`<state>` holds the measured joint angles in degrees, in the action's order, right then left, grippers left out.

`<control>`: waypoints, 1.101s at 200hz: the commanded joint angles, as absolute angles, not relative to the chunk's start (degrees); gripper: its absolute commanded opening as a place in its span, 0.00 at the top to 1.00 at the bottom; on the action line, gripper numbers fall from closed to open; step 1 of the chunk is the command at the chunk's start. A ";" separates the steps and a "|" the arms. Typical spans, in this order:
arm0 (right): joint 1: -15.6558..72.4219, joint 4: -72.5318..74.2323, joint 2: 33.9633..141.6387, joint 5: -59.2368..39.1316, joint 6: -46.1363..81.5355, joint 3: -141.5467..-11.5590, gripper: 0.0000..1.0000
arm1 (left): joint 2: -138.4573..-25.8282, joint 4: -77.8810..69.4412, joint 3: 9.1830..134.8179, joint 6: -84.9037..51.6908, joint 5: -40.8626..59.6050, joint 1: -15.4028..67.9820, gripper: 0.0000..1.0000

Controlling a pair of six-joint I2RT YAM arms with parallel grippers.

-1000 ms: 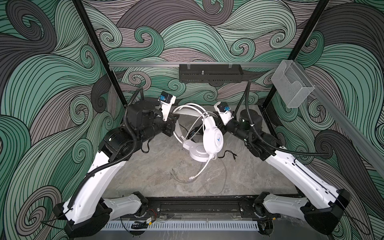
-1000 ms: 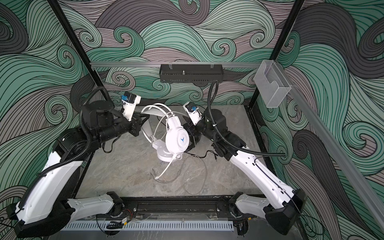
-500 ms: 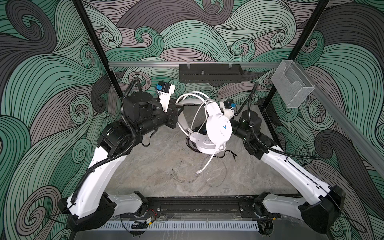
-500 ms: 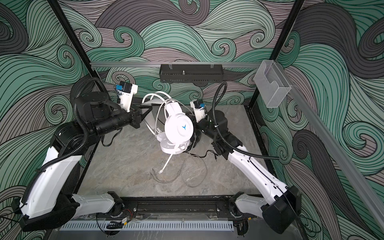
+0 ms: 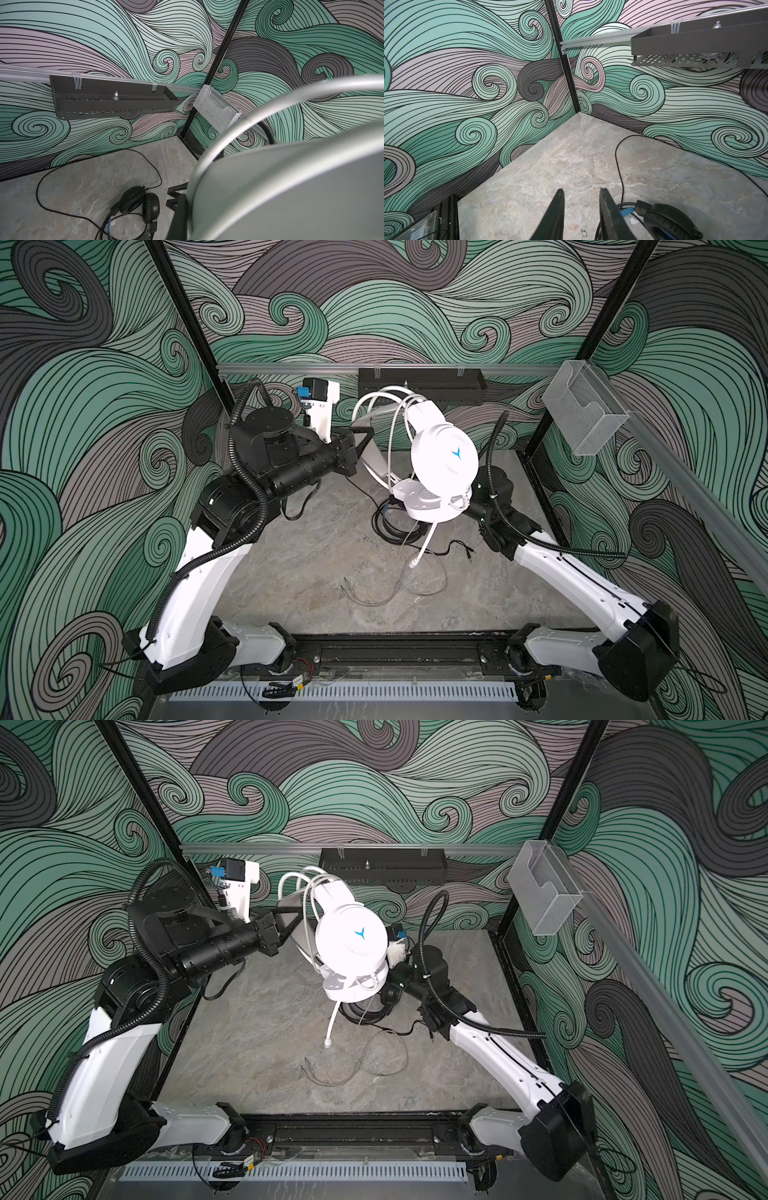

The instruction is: Wrap the headphones

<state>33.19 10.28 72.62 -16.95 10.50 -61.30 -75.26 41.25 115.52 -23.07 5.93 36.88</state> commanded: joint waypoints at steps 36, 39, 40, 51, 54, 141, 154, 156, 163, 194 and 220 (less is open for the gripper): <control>34.12 16.81 76.37 -19.78 15.77 -59.23 0.71 | -75.80 34.85 117.81 -30.25 3.09 36.91 1.00; 34.26 16.93 76.44 -19.85 15.87 -59.16 0.71 | -75.80 34.65 117.84 -30.42 2.92 36.91 1.00; 34.22 16.95 76.45 -19.86 15.93 -59.07 0.71 | -75.82 34.59 117.81 -30.46 2.87 36.91 1.00; 34.59 17.51 76.73 -19.86 16.61 -58.22 0.71 | -76.06 33.94 117.96 -31.08 2.58 36.89 1.00; 34.61 17.70 76.81 -19.86 16.88 -57.88 0.71 | -76.06 33.82 118.04 -31.25 2.41 36.91 1.00; 35.64 20.50 77.45 -19.78 20.70 -53.83 0.78 | -75.95 30.60 117.53 -36.66 -3.45 36.91 1.00; 35.72 20.58 77.23 -19.78 20.99 -53.48 0.78 | -75.68 29.96 117.00 -37.38 -4.49 36.91 1.00; 35.69 20.61 77.18 -19.78 21.00 -53.43 0.78 | -75.54 29.86 116.92 -37.47 -4.66 36.91 1.00; 35.70 20.65 77.09 -19.79 21.04 -53.25 0.78 | -75.44 29.61 116.64 -37.74 -5.07 36.89 1.00; 35.85 20.48 76.49 -19.78 20.89 -52.80 0.78 | -74.59 28.97 115.26 -38.23 -6.56 36.86 1.00; 35.79 20.81 76.47 -20.67 20.75 -52.66 0.72 | -74.22 28.88 114.48 -38.63 -6.94 36.83 1.00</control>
